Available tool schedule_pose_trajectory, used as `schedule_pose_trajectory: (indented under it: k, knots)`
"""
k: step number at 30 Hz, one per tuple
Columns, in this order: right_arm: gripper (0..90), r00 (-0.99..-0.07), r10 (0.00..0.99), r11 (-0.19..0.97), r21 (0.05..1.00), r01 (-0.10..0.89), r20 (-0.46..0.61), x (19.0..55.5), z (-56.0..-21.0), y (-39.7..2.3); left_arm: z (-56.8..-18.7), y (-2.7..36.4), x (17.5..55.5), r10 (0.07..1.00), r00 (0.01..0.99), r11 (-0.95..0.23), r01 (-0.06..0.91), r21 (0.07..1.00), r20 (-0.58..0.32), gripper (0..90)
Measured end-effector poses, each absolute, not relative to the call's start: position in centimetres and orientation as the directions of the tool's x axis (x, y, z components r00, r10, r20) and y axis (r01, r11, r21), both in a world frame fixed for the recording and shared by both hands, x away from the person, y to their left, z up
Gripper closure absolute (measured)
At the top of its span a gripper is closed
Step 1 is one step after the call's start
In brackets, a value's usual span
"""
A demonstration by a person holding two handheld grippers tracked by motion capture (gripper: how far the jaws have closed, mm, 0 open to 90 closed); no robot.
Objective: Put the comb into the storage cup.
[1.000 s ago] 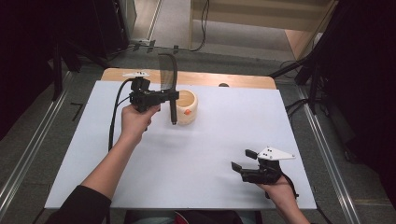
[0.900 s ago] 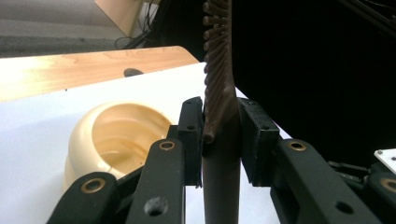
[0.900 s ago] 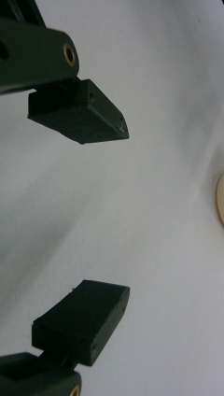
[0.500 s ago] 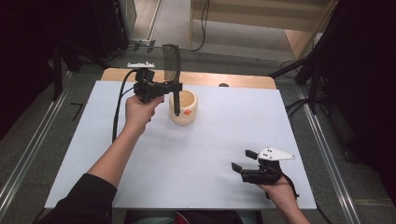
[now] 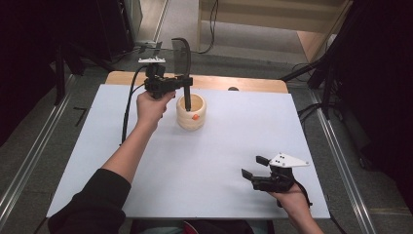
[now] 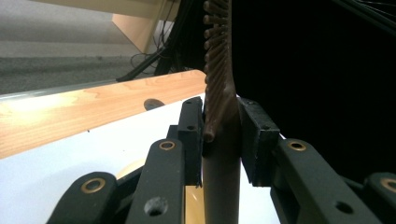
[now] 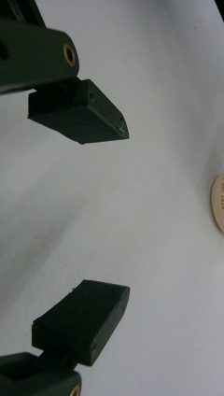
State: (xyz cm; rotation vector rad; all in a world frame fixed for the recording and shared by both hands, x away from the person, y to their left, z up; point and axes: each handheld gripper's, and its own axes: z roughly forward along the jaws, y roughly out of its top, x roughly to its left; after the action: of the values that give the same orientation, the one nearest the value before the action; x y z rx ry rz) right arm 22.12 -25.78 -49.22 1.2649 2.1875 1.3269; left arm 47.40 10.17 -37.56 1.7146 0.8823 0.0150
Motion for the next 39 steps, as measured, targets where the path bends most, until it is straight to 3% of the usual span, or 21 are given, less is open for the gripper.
schedule_pose_trajectory:
  k: [13,39]
  knots:
    - [19.7,-0.575,0.795,0.175,0.834,0.524,0.194,22.1,-49.0,-25.9,-39.4,9.5,48.7,0.599,0.704,-0.083,0.529,0.844,-0.382,72.8]
    - [19.7,-0.570,0.798,0.175,0.829,0.531,0.196,22.2,-49.1,-26.0,-42.1,9.1,48.2,0.599,0.710,-0.119,0.537,0.835,-0.371,72.8]
